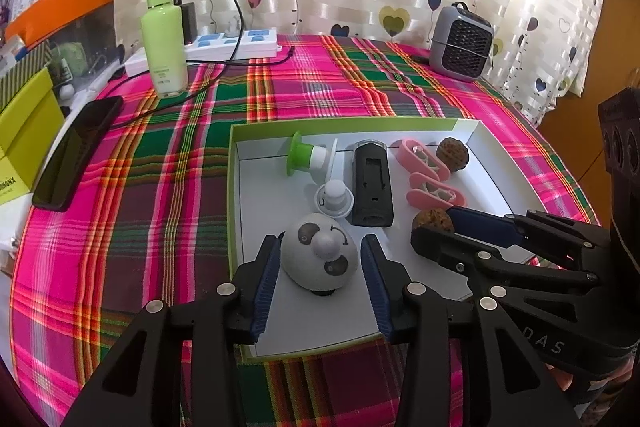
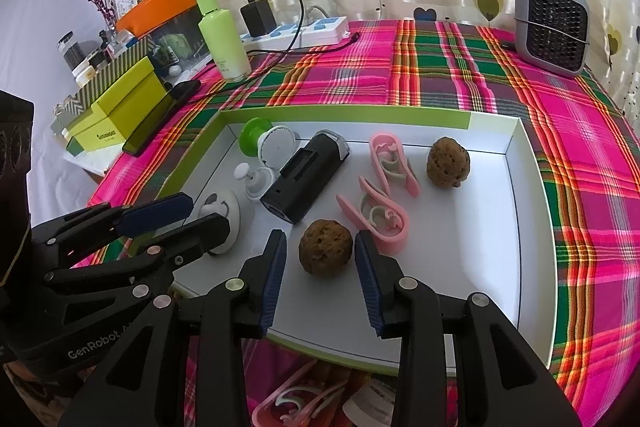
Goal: Organize objects
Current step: 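Lower the walnut and white device into the box and open both grippers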
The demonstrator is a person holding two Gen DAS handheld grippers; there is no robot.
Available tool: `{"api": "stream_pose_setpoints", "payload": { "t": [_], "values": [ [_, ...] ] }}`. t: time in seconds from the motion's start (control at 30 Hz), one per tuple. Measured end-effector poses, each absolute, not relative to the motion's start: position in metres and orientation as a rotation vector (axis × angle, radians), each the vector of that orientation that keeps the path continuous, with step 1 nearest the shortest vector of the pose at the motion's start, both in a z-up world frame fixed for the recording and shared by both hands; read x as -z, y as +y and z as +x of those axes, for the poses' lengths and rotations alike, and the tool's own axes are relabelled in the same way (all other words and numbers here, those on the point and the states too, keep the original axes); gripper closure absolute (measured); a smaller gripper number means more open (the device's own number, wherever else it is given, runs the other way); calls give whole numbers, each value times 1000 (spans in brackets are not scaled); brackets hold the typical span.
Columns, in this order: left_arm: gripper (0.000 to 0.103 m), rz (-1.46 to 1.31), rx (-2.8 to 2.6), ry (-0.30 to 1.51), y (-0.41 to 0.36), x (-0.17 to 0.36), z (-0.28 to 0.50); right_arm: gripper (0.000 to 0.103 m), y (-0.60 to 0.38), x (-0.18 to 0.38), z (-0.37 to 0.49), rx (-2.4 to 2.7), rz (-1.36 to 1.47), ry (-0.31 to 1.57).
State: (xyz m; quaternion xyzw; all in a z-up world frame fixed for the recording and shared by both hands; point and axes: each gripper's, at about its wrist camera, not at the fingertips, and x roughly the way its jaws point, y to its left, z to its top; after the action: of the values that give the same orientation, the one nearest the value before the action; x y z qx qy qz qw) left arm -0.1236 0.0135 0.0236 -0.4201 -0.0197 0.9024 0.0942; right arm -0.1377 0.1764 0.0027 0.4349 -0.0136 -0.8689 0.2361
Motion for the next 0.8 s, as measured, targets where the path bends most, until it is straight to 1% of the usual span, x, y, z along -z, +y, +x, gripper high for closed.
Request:
{"api": "stream_pose_setpoints", "payload": {
  "t": [0.17, 0.8],
  "values": [
    [62, -1244, -2678, -61, 13, -24, -124, 60, 178, -4, -137, 2394, 1191, -40],
    [62, -1221, -2726, -52, 6, -34, -102, 60, 179, -13, -123, 2422, 1167, -12]
  ]
}}
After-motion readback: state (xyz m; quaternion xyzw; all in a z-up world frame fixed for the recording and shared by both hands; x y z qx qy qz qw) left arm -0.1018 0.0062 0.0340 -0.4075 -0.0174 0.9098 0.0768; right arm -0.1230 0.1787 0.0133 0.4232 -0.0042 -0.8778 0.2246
